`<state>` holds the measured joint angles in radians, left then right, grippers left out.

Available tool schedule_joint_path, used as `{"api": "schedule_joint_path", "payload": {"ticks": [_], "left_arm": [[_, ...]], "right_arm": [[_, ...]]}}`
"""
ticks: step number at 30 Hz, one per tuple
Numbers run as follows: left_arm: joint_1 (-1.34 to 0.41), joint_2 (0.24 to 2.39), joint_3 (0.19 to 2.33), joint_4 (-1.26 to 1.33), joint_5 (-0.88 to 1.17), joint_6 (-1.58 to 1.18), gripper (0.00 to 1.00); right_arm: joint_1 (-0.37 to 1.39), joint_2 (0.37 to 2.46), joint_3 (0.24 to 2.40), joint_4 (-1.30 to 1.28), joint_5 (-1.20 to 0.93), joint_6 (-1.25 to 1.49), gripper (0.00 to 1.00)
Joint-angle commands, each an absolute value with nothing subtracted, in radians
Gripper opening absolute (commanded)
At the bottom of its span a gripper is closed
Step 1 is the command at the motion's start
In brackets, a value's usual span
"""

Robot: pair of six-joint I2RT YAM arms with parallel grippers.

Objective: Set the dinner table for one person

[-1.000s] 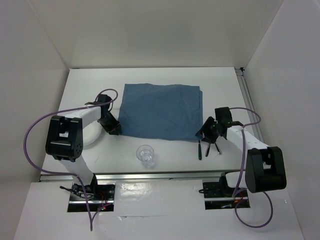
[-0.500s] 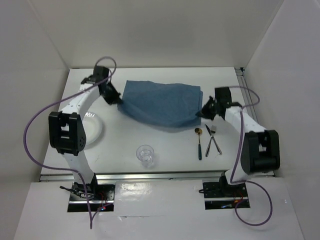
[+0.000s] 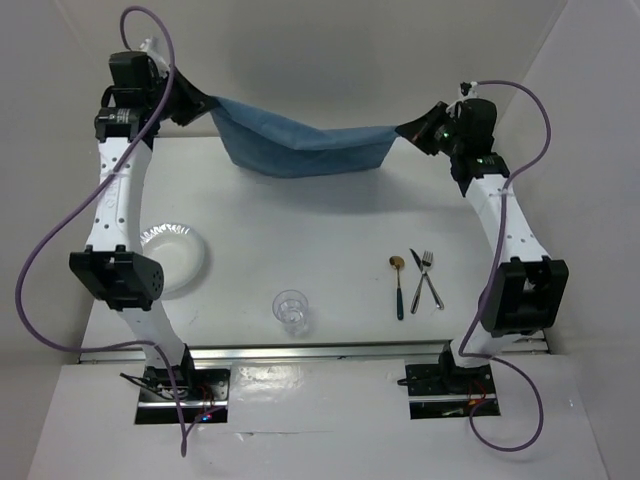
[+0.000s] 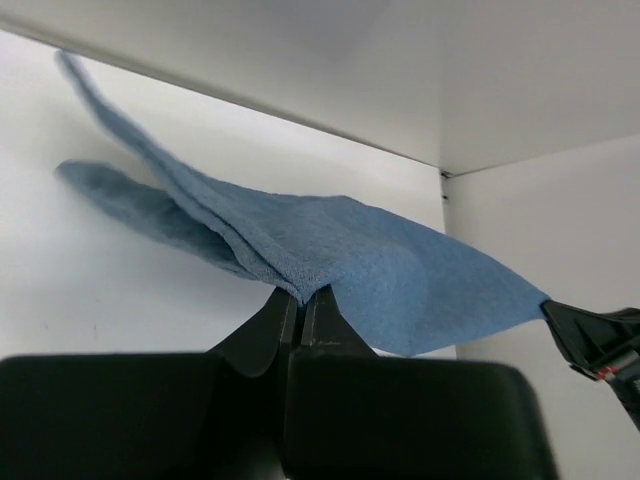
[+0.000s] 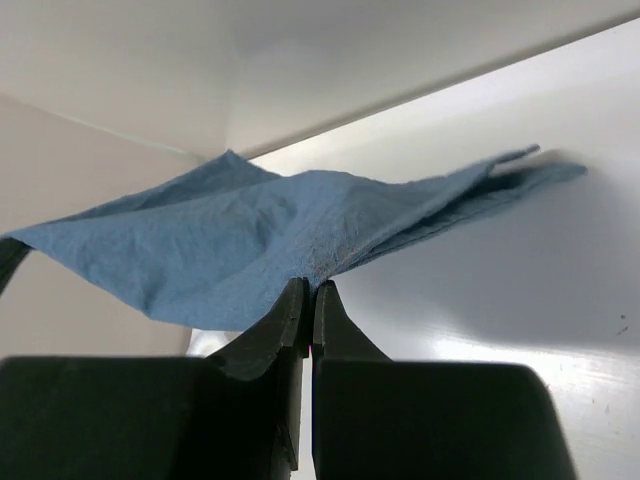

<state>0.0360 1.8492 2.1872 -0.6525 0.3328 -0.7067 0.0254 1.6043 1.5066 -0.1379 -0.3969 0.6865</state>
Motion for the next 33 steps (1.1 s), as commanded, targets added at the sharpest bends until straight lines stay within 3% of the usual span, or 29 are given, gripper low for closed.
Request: {"api": "schedule_joint_path", "payload": {"ticks": [1,14,23,28,33], "left_arm": [[0.083,1.783,2.145,-0.621,0.521,-0.692,0.00],[0.173,1.667,2.034,-0.736,0.807,-0.692,0.00],[0.173,1.839,2.184,-0.673,0.848,-0.742,0.00],[0.173,2.018,2.417,-0.608,0.894,-0.808,0.00],[0.173,2.127,2.480,-0.413,0.943,-0.913,0.00]], "right_arm": [[0.009,1.468,1.453,-0.109,-0.417,0.649,0.00],[0.009,1.183,1.434,-0.282,-0.356,0.571,0.00],[0.000,1.380,1.489,-0.147,-0.377,0.600,0.00],[0.000,1.569,1.600,0.016,-0.417,0.644,0.00],[-0.009,1.664,1.666,0.142,-0.436,0.683,0.00]]}}
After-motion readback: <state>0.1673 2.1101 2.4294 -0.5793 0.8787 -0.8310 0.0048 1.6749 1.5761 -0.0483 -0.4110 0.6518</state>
